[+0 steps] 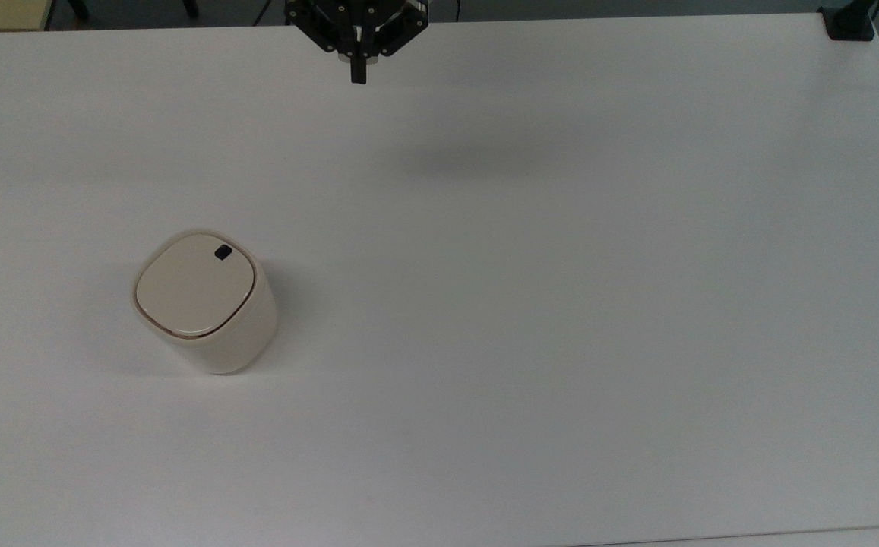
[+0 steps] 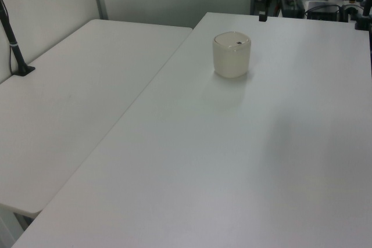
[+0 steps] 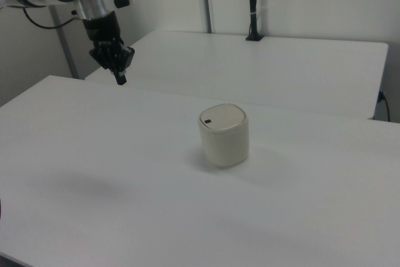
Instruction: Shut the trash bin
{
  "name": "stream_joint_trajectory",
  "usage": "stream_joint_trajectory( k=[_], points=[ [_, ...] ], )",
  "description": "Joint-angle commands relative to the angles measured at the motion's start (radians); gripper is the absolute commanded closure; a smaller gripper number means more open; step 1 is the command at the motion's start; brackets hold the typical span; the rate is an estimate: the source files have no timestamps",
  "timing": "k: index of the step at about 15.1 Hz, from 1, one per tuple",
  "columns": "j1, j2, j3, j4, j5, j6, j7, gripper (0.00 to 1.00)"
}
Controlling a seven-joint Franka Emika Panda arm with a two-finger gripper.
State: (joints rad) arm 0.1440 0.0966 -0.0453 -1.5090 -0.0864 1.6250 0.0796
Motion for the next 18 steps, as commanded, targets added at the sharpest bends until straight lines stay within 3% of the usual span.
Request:
stream_joint_trajectory(
  k=[1, 3, 4, 6, 18],
  points=[
    [0.006, -0.031, -0.011, -0.036, 0.022, -0.022, -0.047, 0.79],
    [0.006, -0.029, -0.013, -0.040, 0.025, -0.020, -0.049, 0.26],
    [0.009, -0.031, -0.013, -0.040, 0.025, -0.020, -0.050, 0.22],
    [0.005, -0.031, -0.015, -0.040, 0.024, -0.019, -0.049, 0.00],
    [-0.006, -0.041, -0.027, -0.033, 0.024, -0.022, -0.034, 0.00]
  ],
)
